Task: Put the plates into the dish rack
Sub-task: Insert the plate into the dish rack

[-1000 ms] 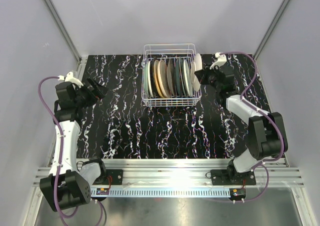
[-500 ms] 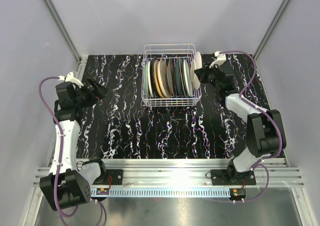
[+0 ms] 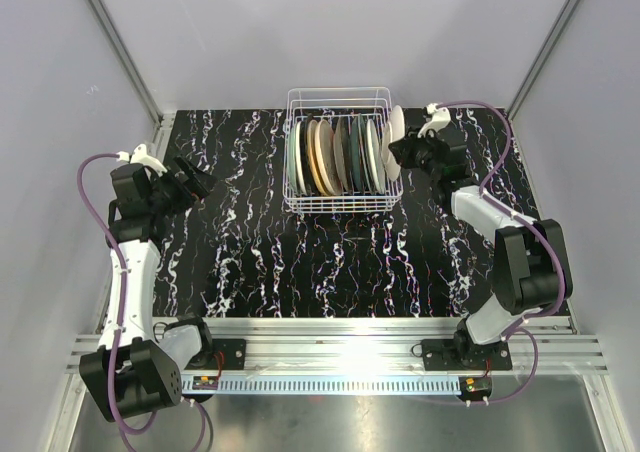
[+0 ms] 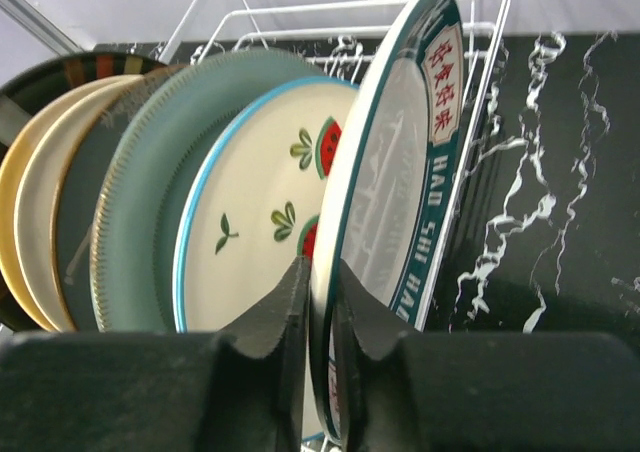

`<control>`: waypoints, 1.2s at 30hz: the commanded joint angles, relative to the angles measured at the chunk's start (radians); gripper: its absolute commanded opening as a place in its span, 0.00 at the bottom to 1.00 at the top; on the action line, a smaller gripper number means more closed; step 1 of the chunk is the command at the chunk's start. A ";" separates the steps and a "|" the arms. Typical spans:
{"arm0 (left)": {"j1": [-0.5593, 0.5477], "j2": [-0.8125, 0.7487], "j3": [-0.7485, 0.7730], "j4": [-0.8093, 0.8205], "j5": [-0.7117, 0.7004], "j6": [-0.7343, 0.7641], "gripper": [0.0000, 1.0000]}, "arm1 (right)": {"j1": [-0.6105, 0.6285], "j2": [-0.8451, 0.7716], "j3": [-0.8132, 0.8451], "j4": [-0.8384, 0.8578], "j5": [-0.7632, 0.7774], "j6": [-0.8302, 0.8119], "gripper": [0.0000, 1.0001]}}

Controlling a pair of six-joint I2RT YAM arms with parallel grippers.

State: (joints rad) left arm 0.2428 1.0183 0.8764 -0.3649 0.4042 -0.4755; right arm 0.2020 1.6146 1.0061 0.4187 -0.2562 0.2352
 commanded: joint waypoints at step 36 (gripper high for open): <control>0.007 0.016 0.022 0.026 0.036 0.008 0.99 | 0.004 -0.097 0.127 -0.245 0.035 -0.074 0.43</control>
State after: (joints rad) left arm 0.2436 1.0283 0.8764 -0.3668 0.4156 -0.4755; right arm 0.2020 1.5730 1.0809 0.1726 -0.2413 0.1825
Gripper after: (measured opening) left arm 0.987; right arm 0.424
